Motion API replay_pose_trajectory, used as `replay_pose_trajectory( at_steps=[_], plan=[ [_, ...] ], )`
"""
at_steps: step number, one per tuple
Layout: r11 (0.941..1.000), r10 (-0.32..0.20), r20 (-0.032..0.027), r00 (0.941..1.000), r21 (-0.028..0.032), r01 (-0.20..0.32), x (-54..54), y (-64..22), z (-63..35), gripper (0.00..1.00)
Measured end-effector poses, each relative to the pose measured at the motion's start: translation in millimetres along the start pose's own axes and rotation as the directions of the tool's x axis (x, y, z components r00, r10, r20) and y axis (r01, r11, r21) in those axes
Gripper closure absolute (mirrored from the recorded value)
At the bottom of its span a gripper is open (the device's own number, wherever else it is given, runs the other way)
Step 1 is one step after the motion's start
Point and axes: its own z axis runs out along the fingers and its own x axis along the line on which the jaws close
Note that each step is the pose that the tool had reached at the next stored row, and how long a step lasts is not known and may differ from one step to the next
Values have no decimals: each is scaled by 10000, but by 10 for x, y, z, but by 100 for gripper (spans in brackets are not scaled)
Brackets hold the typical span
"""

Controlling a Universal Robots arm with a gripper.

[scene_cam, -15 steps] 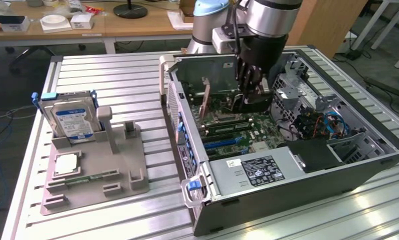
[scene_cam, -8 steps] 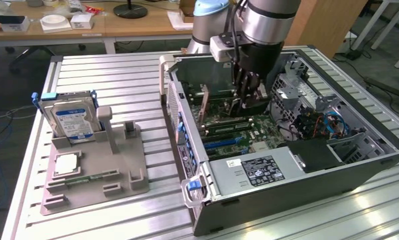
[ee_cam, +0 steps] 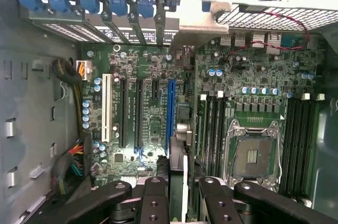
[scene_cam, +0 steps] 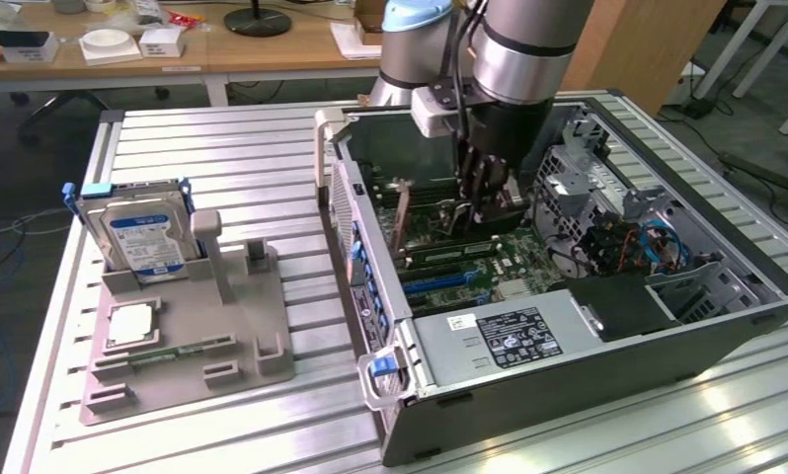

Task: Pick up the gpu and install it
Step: 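Insert the gpu into the slot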

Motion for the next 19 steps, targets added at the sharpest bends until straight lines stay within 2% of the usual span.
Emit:
replay_pose_trajectory(
  at_steps=[5,6,7,9,10,19],
  plan=[
    [10000,-46,10,10000,-2,46,4,3,83,73],
    [10000,-53,12,10000,13,53,4,4,98,73],
    [10000,-59,9,10000,68,59,5,5,106,73],
    [9998,-66,5,10000,213,66,5,10,121,73],
    [9997,-67,3,10000,254,67,5,14,125,73],
    [9996,-67,4,10000,258,67,32,42,226,73]
  ],
)
